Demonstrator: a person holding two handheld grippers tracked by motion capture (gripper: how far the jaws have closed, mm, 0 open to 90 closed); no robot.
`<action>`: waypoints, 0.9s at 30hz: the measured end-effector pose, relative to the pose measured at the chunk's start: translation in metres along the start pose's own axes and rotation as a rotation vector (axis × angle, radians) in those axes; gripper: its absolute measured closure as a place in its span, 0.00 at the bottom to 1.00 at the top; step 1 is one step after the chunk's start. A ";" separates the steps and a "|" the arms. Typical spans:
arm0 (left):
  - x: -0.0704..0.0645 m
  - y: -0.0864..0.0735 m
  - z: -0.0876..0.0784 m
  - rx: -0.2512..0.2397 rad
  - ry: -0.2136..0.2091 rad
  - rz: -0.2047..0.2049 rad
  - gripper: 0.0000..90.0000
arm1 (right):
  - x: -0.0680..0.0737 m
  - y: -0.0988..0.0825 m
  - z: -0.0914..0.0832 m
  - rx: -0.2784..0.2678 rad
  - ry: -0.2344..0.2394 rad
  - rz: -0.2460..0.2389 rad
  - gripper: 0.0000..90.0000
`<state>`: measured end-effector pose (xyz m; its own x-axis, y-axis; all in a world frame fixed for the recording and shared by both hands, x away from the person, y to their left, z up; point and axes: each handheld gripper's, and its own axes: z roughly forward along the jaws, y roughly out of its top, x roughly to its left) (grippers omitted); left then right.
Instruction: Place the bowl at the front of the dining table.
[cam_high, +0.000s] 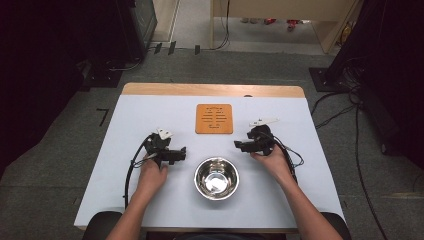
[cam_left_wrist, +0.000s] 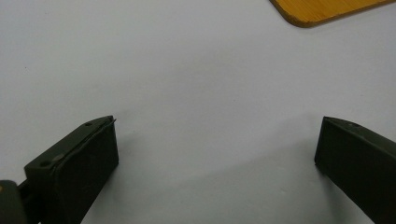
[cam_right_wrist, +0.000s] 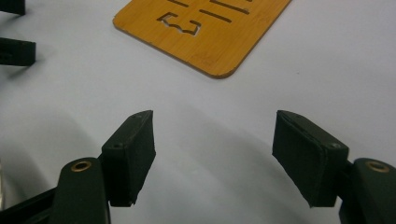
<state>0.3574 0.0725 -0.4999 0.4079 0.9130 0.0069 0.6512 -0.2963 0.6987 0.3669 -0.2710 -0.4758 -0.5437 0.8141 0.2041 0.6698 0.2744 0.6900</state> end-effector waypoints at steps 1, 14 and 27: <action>0.000 0.000 0.000 0.000 0.000 -0.001 0.00 | -0.001 0.001 -0.001 0.010 0.016 0.006 0.33; 0.000 0.000 0.000 0.001 0.000 0.001 0.00 | 0.003 0.004 -0.009 0.017 0.058 -0.002 0.31; 0.000 0.000 0.000 0.000 0.000 0.001 0.00 | 0.016 0.007 -0.017 -0.019 0.054 -0.065 0.33</action>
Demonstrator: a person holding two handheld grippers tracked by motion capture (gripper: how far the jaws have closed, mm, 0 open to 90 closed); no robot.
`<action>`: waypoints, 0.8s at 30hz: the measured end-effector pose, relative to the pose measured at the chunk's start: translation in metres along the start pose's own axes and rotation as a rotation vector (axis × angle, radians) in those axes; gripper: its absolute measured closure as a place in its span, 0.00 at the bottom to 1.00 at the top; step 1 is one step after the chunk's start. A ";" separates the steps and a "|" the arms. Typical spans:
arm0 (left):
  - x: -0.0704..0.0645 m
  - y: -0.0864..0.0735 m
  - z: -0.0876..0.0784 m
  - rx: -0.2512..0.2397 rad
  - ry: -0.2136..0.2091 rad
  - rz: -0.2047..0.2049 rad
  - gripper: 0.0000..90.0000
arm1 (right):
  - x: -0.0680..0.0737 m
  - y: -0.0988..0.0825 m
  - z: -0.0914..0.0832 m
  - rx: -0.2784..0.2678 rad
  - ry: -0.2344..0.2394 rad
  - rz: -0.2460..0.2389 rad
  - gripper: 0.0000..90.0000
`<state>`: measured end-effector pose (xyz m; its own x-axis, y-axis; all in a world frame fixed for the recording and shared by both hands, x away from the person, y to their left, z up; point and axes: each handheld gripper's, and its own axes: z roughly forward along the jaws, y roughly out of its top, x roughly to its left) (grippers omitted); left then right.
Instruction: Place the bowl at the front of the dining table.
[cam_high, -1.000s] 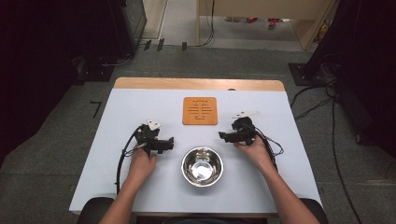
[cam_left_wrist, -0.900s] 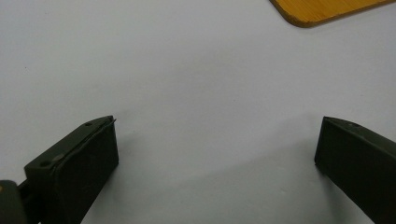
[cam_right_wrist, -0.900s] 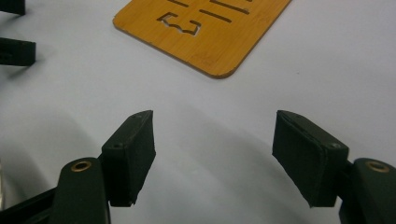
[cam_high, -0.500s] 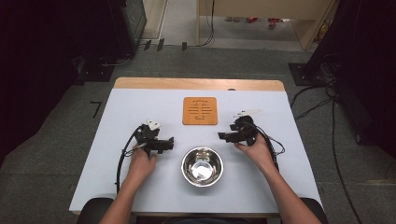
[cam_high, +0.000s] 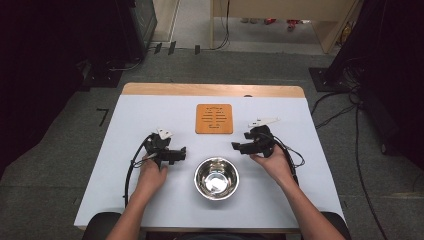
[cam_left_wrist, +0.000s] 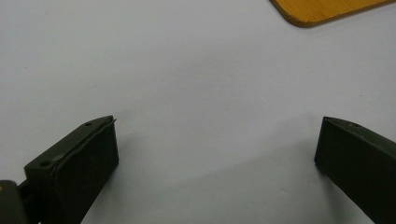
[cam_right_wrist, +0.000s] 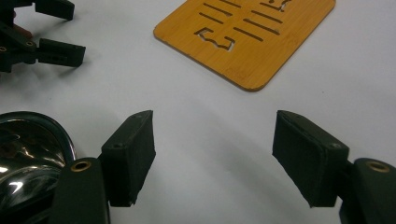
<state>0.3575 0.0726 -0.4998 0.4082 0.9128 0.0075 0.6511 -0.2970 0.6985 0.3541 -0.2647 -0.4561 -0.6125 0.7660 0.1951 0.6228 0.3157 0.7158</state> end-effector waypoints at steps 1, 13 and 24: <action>0.000 0.000 0.000 0.000 0.000 0.000 0.00 | 0.000 0.000 0.000 0.000 0.000 0.000 0.33; 0.000 0.000 0.000 0.001 -0.001 -0.002 0.00 | 0.006 0.001 -0.008 -0.055 0.024 -0.001 0.42; 0.000 0.000 0.000 0.000 -0.001 -0.001 0.00 | 0.012 -0.001 -0.018 -0.070 0.066 -0.003 0.45</action>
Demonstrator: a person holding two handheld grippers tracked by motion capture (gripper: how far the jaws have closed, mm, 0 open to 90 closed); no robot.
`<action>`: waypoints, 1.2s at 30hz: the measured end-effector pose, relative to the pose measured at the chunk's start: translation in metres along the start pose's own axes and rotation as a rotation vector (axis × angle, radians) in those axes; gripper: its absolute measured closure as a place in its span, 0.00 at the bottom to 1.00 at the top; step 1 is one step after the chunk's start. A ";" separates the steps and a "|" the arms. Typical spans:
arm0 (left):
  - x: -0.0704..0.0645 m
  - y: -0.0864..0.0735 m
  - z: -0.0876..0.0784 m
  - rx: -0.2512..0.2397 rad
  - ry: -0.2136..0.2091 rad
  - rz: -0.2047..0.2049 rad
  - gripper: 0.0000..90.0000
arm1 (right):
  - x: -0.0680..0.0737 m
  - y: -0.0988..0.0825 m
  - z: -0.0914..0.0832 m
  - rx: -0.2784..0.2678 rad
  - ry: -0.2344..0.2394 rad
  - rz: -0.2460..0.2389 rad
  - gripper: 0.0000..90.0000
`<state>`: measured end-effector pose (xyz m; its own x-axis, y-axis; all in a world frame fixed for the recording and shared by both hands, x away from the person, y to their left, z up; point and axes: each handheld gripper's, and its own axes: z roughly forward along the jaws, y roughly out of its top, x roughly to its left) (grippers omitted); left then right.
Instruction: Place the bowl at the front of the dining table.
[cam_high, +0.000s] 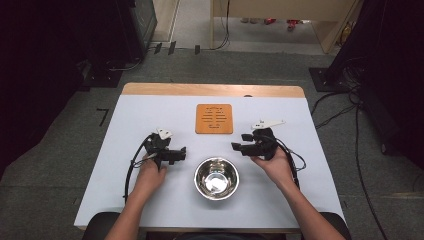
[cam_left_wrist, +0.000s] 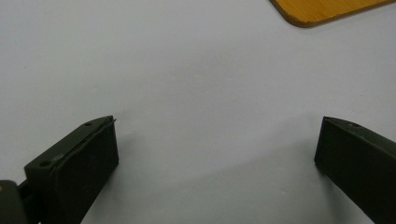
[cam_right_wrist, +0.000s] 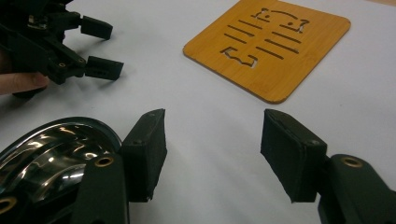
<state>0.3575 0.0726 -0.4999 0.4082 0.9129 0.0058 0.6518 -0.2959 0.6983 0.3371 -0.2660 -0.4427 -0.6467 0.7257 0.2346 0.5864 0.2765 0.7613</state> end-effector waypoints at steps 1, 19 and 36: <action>0.000 0.000 0.000 0.000 0.000 0.001 0.00 | 0.001 0.000 0.000 0.001 0.003 -0.004 0.46; 0.000 0.000 0.000 0.000 0.000 0.002 0.00 | 0.018 -0.008 0.005 0.028 0.047 -0.044 0.51; 0.000 0.000 0.000 -0.002 0.000 -0.001 0.00 | 0.032 -0.008 0.007 0.034 0.079 -0.077 0.54</action>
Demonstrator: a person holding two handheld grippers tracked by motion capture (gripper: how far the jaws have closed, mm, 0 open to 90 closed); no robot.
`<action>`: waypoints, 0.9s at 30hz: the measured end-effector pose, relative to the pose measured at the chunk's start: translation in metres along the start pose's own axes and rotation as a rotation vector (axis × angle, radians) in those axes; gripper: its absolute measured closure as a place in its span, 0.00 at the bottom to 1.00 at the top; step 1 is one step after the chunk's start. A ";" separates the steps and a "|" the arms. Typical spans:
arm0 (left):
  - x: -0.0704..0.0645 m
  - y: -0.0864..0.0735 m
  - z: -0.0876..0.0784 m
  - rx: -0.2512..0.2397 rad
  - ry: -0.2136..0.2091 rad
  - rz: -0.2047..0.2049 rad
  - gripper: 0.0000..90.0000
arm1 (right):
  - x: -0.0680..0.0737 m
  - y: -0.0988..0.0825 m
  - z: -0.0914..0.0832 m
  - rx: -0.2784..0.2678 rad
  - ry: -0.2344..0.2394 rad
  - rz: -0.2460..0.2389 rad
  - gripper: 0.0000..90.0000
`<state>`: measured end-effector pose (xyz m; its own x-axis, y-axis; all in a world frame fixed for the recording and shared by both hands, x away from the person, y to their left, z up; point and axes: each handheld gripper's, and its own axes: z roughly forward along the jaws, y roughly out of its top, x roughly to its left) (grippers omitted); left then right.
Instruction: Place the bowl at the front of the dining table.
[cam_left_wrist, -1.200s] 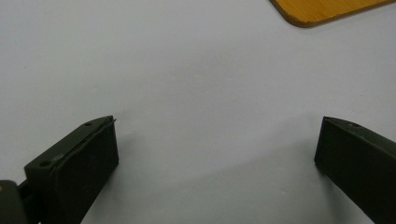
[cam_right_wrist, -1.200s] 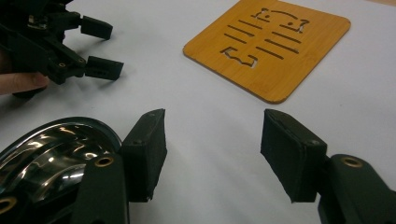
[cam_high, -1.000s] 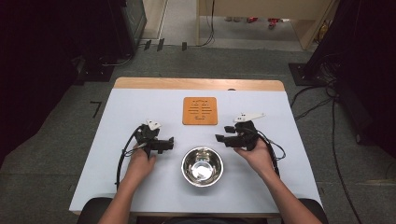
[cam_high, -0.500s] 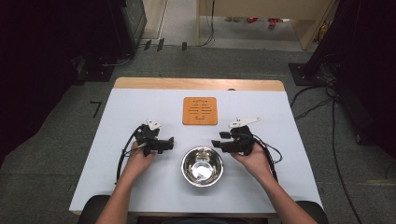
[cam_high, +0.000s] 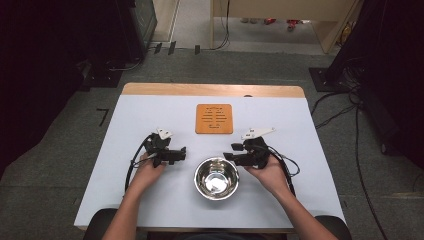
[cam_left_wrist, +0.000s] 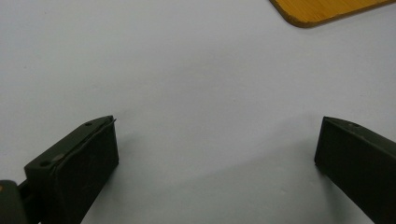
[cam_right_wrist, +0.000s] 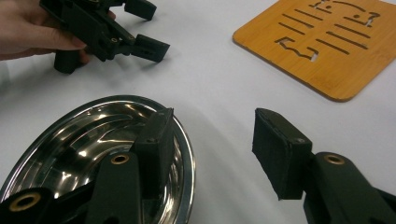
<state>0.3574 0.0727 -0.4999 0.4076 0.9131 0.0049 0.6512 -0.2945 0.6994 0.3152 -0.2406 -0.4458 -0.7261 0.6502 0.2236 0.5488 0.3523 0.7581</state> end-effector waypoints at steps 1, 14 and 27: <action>0.000 0.000 0.000 0.000 0.000 0.000 0.00 | 0.002 0.000 0.001 0.005 0.005 -0.005 0.55; 0.000 0.000 0.000 0.001 0.000 0.000 0.00 | 0.009 -0.001 0.005 0.007 0.042 -0.029 0.58; 0.000 0.000 0.000 0.001 0.000 0.000 0.00 | 0.015 -0.001 0.018 0.043 0.077 -0.059 0.60</action>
<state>0.3574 0.0728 -0.4999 0.4080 0.9130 0.0051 0.6514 -0.2950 0.6990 0.3116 -0.2189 -0.4543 -0.7866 0.5742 0.2271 0.5202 0.4180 0.7448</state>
